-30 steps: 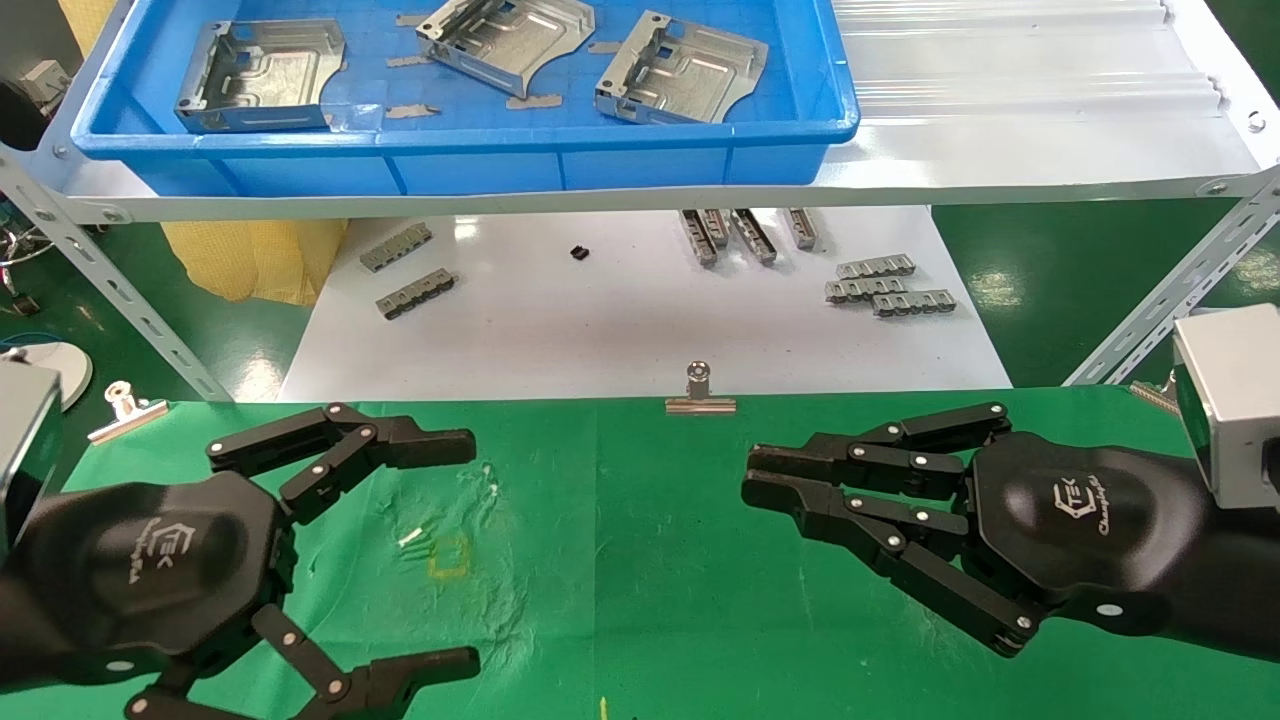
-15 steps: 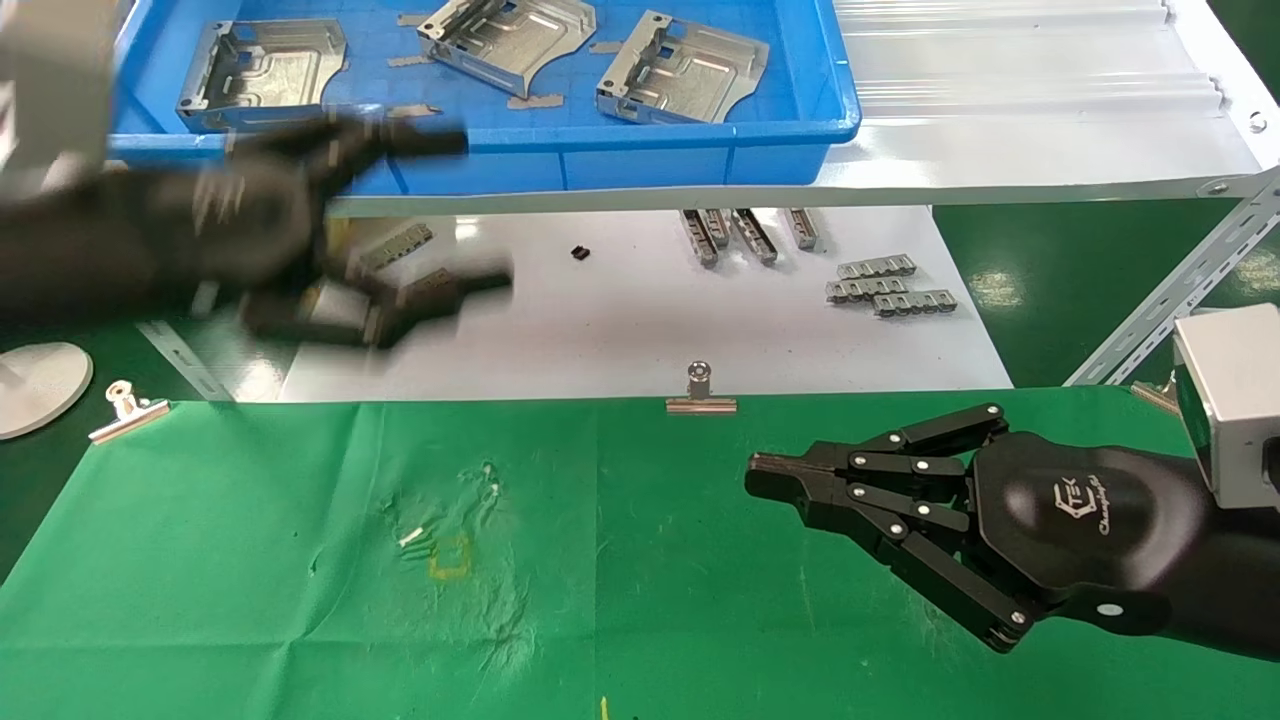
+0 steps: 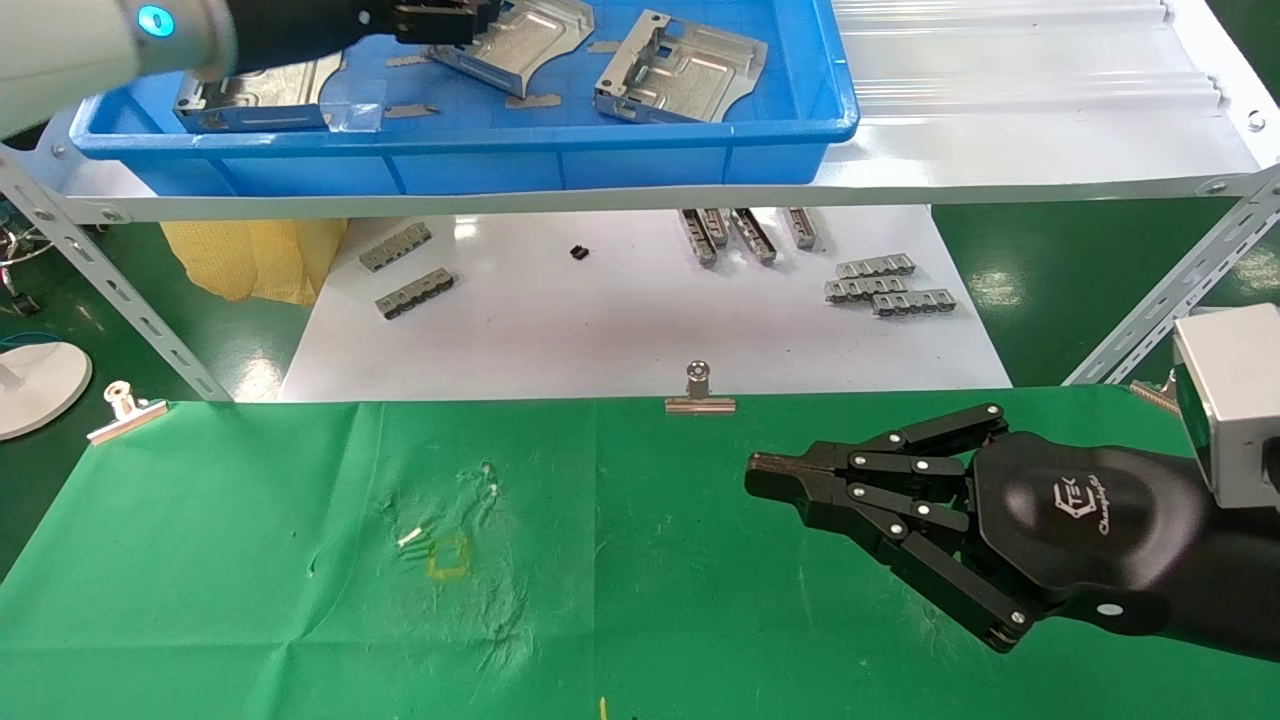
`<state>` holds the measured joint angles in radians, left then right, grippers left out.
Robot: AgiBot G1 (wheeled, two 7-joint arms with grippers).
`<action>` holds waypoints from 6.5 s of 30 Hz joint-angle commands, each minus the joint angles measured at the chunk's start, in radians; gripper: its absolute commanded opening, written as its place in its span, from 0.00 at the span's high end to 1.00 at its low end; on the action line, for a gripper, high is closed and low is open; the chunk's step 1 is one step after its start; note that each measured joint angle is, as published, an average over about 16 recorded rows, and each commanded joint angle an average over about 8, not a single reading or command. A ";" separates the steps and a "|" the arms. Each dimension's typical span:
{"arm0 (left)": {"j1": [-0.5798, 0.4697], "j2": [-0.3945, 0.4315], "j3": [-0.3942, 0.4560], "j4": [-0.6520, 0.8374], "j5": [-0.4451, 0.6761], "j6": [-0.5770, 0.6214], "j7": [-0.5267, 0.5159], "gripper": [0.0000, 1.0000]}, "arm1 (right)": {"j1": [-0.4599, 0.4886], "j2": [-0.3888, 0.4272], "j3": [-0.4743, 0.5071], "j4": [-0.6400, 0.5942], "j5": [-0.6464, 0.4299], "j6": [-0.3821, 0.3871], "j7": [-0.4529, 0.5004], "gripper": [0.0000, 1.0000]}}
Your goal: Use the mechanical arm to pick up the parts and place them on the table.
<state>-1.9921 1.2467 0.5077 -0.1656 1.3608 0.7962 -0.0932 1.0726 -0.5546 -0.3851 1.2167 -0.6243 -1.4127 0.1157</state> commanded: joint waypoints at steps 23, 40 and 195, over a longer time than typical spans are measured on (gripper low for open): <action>-0.029 0.097 0.013 0.133 0.020 -0.141 0.017 1.00 | 0.000 0.000 0.000 0.000 0.000 0.000 0.000 0.00; -0.023 0.098 0.028 0.116 0.031 -0.158 0.046 1.00 | 0.000 0.000 0.000 0.000 0.000 0.000 0.000 0.00; 0.719 -0.523 -0.081 -0.686 -0.520 0.738 0.160 0.00 | 0.000 0.000 0.000 0.000 0.000 0.000 0.000 0.00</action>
<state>-1.2727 0.7235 0.4266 -0.8515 0.8412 1.5345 0.0664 1.0724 -0.5544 -0.3850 1.2165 -0.6241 -1.4124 0.1156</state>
